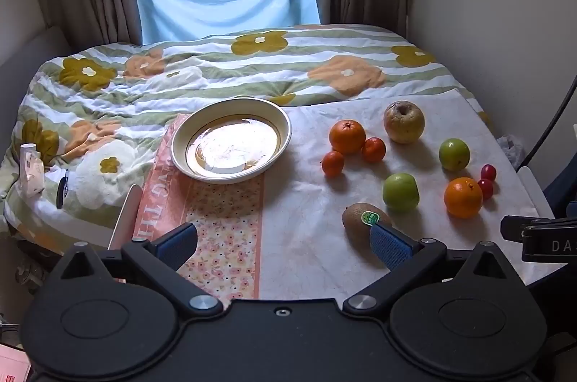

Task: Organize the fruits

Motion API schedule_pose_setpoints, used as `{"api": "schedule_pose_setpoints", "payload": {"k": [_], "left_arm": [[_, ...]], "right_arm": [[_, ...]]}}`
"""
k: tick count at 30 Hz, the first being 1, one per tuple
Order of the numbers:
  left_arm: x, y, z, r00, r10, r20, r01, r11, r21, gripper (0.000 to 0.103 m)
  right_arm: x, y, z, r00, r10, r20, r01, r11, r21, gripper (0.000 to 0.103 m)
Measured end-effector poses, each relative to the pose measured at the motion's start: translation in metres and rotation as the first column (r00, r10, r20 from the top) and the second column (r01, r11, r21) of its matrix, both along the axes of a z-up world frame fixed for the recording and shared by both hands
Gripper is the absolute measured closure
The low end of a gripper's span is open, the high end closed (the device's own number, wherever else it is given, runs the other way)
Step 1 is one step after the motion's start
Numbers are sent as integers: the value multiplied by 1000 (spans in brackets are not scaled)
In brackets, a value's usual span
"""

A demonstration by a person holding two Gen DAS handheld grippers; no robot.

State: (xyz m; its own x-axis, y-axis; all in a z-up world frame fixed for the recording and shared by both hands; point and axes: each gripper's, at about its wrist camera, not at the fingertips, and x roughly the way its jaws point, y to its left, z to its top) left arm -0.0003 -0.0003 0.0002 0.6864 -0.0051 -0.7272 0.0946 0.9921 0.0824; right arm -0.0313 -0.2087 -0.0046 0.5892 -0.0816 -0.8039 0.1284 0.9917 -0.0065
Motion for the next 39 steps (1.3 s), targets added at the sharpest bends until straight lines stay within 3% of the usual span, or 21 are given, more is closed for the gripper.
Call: {"api": "schedule_pose_setpoints", "payload": {"k": [39], "left_arm": [[7, 2, 5, 1000, 13, 16, -13, 1000, -9, 0]], "right_arm": [[6, 3, 0, 1000, 7, -4, -7, 1000, 4, 0]]}}
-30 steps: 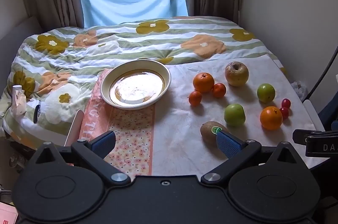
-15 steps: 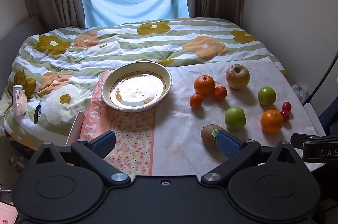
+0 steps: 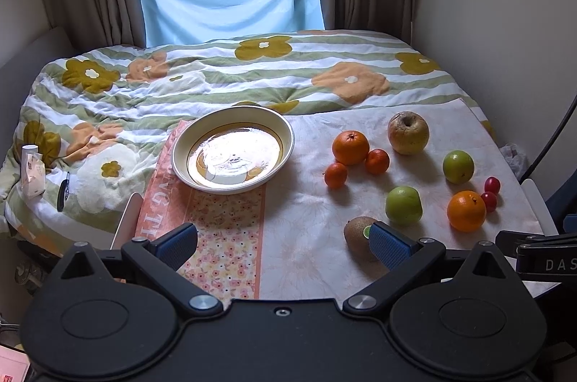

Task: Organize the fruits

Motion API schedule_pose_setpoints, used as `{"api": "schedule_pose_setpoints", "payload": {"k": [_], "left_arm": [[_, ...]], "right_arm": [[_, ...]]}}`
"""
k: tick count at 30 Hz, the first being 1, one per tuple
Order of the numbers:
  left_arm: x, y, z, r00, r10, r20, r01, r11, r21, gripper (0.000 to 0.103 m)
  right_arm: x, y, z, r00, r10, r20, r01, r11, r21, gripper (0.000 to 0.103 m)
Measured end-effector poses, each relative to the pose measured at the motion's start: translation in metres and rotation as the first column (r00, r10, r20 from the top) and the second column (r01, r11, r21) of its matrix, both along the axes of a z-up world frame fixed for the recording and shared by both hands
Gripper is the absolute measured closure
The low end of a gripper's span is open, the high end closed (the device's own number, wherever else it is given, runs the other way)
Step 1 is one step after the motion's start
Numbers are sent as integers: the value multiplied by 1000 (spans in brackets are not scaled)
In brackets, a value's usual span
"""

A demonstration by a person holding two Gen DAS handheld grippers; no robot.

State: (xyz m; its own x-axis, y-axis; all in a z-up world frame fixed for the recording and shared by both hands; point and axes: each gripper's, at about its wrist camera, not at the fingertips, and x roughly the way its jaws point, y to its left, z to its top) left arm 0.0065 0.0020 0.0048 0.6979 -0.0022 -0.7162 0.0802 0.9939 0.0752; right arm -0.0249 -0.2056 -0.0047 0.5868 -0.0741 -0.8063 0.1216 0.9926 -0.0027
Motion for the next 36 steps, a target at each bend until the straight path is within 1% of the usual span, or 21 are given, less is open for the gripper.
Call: {"api": "schedule_pose_setpoints", "payload": {"k": [18, 36], "left_arm": [[5, 0, -2, 1000, 0, -7, 0, 1000, -1, 0], [23, 0, -4, 1000, -10, -12, 10, 1000, 7, 1]], "right_arm": [[9, 0, -4, 1000, 0, -6, 0, 1000, 0, 0], [12, 0, -3, 1000, -1, -8, 1, 1000, -1, 0]]}}
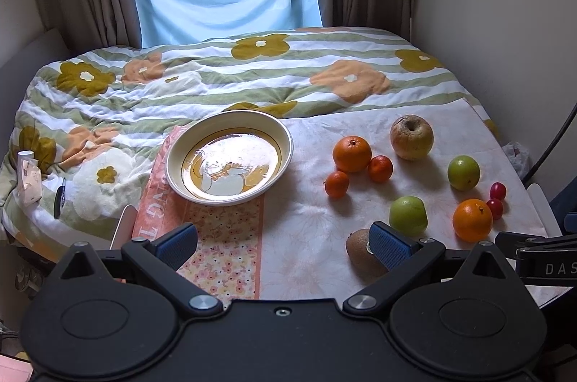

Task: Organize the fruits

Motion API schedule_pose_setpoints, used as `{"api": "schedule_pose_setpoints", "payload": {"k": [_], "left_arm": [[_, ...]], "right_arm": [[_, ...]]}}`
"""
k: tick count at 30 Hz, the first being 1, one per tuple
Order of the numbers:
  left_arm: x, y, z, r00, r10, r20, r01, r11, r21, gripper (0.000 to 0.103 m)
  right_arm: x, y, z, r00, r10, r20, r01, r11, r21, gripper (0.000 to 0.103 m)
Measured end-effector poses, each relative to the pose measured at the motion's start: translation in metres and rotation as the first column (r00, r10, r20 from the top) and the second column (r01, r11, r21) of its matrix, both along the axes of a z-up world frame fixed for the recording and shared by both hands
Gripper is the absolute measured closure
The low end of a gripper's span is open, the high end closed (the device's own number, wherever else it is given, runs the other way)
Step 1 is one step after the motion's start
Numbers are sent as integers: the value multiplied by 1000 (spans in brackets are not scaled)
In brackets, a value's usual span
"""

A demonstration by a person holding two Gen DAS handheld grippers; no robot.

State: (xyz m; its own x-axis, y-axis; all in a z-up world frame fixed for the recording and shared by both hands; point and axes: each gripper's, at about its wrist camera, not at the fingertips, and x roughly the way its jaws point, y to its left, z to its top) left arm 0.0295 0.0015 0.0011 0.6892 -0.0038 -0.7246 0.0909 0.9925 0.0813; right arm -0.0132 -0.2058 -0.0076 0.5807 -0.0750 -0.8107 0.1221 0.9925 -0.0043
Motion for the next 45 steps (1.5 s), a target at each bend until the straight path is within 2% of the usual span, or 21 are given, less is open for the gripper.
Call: {"api": "schedule_pose_setpoints", "payload": {"k": [19, 24, 28, 34, 39, 45], "left_arm": [[-6, -2, 2, 1000, -21, 5, 21, 1000, -5, 1], [-5, -2, 4, 999, -48, 25, 48, 999, 2, 1], [-4, -6, -1, 994, -88, 60, 90, 996, -25, 0], [-1, -26, -25, 991, -113, 71, 115, 993, -27, 0], [1, -45, -54, 995, -90, 43, 91, 995, -26, 0], [3, -67, -87, 997, -63, 54, 64, 998, -6, 0]], "right_arm": [[4, 0, 3, 1000, -24, 11, 24, 1000, 10, 0], [-8, 0, 8, 998, -43, 56, 42, 999, 5, 0], [-12, -5, 7, 992, -44, 115, 46, 999, -13, 0], [-9, -23, -13, 987, 15, 159, -11, 1000, -26, 0], [4, -44, -46, 987, 80, 141, -78, 997, -22, 0], [15, -66, -81, 976, 152, 157, -154, 988, 1, 0]]}}
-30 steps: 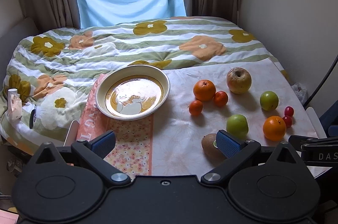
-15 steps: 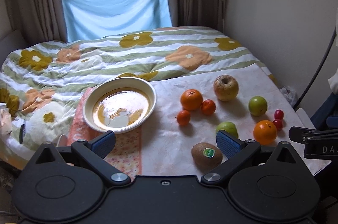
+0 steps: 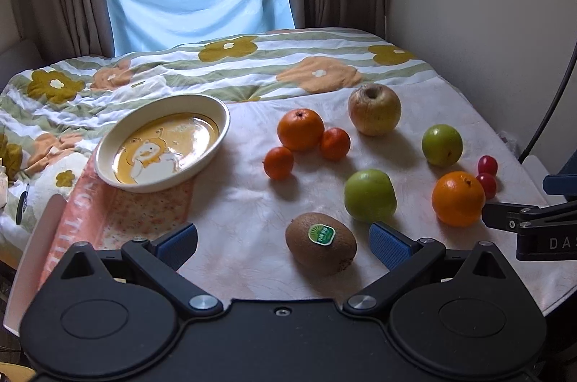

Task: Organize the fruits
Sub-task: 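Grasp the kiwi with the left tool while the right tool grasps the large orange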

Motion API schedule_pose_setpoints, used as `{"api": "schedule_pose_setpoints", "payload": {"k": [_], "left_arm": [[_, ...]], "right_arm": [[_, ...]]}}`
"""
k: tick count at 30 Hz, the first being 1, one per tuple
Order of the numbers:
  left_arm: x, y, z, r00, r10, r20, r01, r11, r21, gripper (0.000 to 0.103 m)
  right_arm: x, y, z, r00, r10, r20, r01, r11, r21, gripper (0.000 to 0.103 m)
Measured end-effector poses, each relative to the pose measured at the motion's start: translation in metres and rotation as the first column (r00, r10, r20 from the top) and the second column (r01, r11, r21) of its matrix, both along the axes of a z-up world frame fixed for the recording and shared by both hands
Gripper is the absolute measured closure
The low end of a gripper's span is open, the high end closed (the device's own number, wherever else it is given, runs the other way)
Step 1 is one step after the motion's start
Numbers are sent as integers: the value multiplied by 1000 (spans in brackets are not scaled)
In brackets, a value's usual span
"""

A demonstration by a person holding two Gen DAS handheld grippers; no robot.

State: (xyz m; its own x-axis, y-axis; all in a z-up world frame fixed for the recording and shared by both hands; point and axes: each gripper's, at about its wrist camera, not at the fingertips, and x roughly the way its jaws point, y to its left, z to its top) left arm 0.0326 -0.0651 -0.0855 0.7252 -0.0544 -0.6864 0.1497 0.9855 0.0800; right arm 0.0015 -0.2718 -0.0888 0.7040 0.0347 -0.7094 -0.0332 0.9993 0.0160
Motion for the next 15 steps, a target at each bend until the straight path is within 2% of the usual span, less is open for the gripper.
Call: {"api": "schedule_pose_setpoints", "payload": {"k": [8, 15], "left_arm": [[6, -18, -35, 999, 10, 35, -11, 1000, 21, 3], [16, -28, -59, 1000, 21, 12, -21, 999, 34, 13]], "right_arm": [[16, -9, -34, 997, 81, 5, -81, 996, 20, 0], [30, -8, -52, 995, 99, -6, -99, 993, 57, 4]]}}
